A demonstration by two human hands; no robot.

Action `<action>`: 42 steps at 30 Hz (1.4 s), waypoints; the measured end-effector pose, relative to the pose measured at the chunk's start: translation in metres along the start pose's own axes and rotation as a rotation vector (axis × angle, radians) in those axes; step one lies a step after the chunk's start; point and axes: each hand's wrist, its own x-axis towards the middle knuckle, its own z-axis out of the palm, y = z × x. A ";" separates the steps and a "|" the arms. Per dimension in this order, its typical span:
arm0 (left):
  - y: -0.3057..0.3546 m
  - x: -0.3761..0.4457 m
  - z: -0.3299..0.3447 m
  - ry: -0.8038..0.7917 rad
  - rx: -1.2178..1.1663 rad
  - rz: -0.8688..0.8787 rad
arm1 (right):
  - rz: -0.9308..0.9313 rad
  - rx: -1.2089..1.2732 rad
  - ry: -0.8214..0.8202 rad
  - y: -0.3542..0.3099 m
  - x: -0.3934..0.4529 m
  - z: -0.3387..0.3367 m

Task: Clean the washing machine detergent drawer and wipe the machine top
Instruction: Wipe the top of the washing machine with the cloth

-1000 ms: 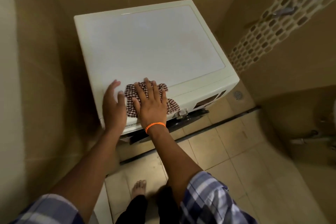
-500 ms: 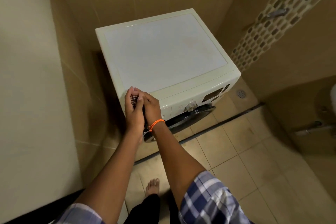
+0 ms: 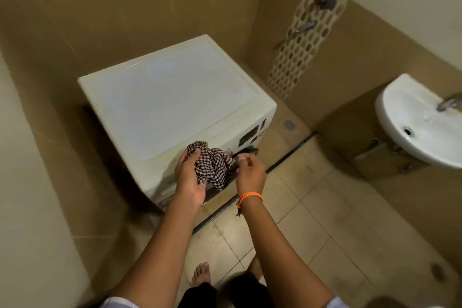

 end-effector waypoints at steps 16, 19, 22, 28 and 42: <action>-0.088 -0.039 0.211 -0.272 0.362 -0.202 | 0.238 0.582 -0.022 -0.045 0.117 -0.182; -0.116 -0.050 0.254 -0.342 0.372 -0.227 | 0.224 0.608 0.023 -0.038 0.154 -0.224; -0.151 -0.056 0.300 -0.380 0.356 -0.238 | 0.210 0.601 0.063 -0.035 0.189 -0.270; -0.248 -0.074 0.420 -0.398 0.366 -0.232 | 0.174 0.622 0.110 -0.024 0.263 -0.390; -0.429 -0.098 0.656 -0.565 0.541 -0.314 | 0.116 0.496 0.243 -0.006 0.421 -0.629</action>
